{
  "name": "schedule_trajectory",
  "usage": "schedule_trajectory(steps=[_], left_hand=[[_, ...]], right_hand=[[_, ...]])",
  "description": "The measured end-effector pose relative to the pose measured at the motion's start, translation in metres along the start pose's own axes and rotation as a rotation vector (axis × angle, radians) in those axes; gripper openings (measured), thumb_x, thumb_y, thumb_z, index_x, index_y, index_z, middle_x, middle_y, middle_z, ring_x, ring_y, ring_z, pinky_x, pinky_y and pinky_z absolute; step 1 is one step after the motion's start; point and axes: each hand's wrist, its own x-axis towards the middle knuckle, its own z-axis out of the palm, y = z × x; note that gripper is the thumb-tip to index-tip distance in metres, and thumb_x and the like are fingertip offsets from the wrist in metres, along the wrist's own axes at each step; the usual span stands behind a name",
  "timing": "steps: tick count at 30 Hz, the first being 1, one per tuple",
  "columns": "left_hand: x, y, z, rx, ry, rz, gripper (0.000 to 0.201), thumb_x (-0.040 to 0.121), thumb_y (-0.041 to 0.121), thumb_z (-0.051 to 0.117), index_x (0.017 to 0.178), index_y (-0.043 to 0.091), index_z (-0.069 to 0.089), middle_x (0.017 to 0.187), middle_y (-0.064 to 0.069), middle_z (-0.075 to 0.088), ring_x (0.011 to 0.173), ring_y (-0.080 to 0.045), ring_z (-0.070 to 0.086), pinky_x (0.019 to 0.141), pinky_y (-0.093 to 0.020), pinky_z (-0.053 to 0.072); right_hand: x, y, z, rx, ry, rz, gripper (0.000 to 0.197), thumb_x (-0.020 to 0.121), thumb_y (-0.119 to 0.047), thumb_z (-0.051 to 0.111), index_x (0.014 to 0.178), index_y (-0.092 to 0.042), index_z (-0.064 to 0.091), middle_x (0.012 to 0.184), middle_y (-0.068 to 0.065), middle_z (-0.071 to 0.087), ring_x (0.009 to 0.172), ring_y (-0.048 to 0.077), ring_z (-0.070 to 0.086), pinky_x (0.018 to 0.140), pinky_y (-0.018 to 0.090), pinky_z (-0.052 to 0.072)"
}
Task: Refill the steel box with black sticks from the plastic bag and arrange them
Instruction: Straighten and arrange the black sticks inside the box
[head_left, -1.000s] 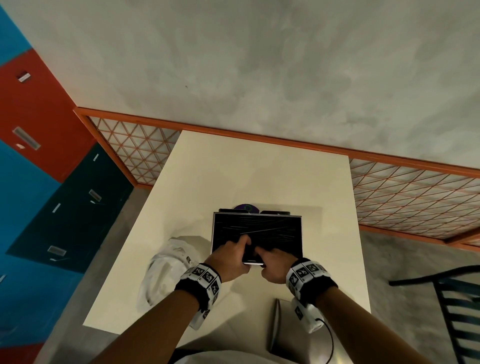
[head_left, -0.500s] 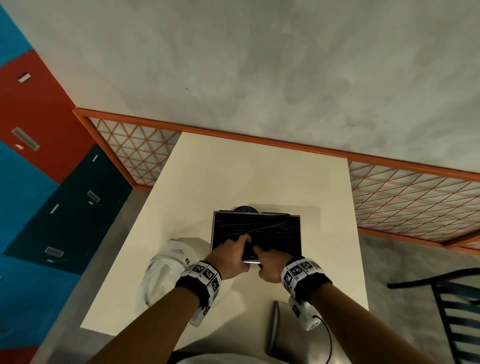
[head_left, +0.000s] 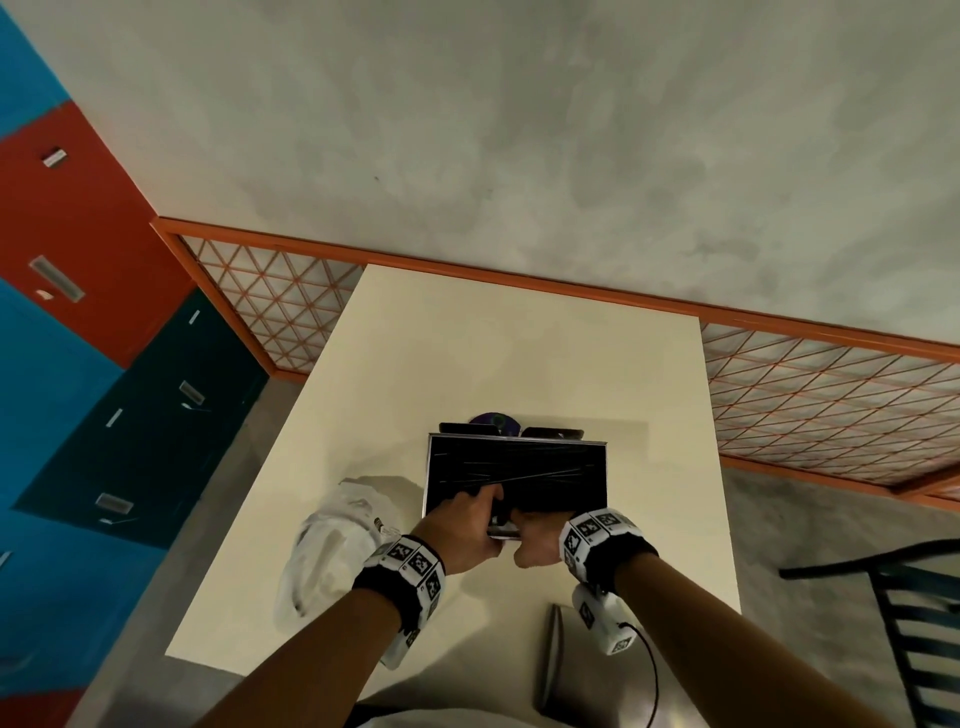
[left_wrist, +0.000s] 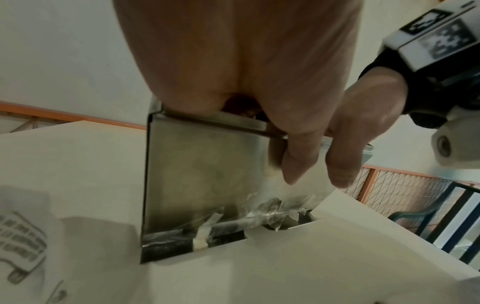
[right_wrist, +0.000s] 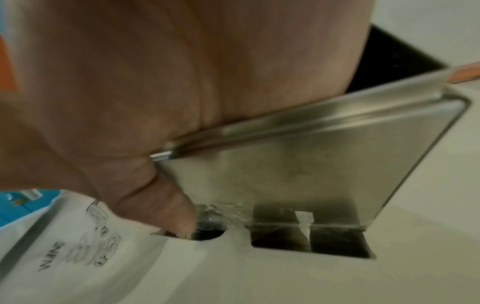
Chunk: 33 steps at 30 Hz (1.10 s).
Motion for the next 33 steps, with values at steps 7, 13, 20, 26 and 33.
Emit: schedule_trajectory(steps=[7, 13, 20, 26, 33], left_hand=[[0.013, 0.006, -0.012, 0.119, 0.011, -0.016, 0.043, 0.085, 0.036, 0.068, 0.118, 0.022, 0.046, 0.108, -0.007, 0.069, 0.097, -0.035, 0.068, 0.080, -0.040, 0.055], [0.026, 0.013, -0.022, 0.383, -0.077, -0.031, 0.039, 0.091, 0.042, 0.059, 0.122, 0.019, 0.060, 0.118, -0.010, 0.068, 0.106, -0.037, 0.067, 0.087, -0.040, 0.051], [0.036, 0.020, -0.041, 0.449, -0.173, -0.091, 0.044, 0.090, 0.045, 0.063, 0.121, 0.014, 0.064, 0.122, -0.011, 0.066, 0.109, -0.035, 0.066, 0.093, -0.040, 0.053], [0.027, 0.022, -0.048, 0.460, -0.182, -0.057, 0.045, 0.095, 0.044, 0.057, 0.123, 0.009, 0.060, 0.124, -0.015, 0.061, 0.112, -0.038, 0.062, 0.091, -0.041, 0.050], [0.028, 0.022, -0.062, 0.272, 0.241, 0.176, 0.032, 0.097, 0.044, 0.053, 0.114, 0.017, 0.059, 0.114, -0.002, 0.062, 0.105, -0.023, 0.060, 0.085, -0.037, 0.052]], right_hand=[[0.000, 0.014, -0.012, 0.065, 0.060, -0.017, 0.045, 0.086, -0.027, 0.058, 0.129, -0.016, 0.049, 0.123, 0.005, 0.060, 0.112, 0.027, 0.058, 0.083, 0.027, 0.042], [0.002, 0.017, -0.027, 0.098, 0.121, -0.031, 0.037, 0.084, -0.028, 0.060, 0.120, -0.019, 0.059, 0.115, 0.004, 0.065, 0.104, 0.027, 0.062, 0.086, 0.033, 0.051], [-0.004, 0.026, -0.041, 0.143, 0.107, -0.061, 0.031, 0.080, -0.034, 0.061, 0.108, -0.022, 0.063, 0.103, 0.007, 0.069, 0.096, 0.029, 0.064, 0.083, 0.037, 0.055], [-0.025, 0.042, -0.061, 0.256, 0.223, -0.159, 0.023, 0.086, -0.030, 0.050, 0.099, -0.029, 0.069, 0.077, -0.008, 0.062, 0.075, 0.020, 0.061, 0.077, 0.031, 0.053], [-0.003, 0.039, -0.057, 0.167, 0.538, -0.145, 0.055, 0.095, -0.045, 0.034, 0.143, -0.021, 0.048, 0.150, 0.000, 0.042, 0.138, 0.021, 0.037, 0.112, 0.042, 0.033]])
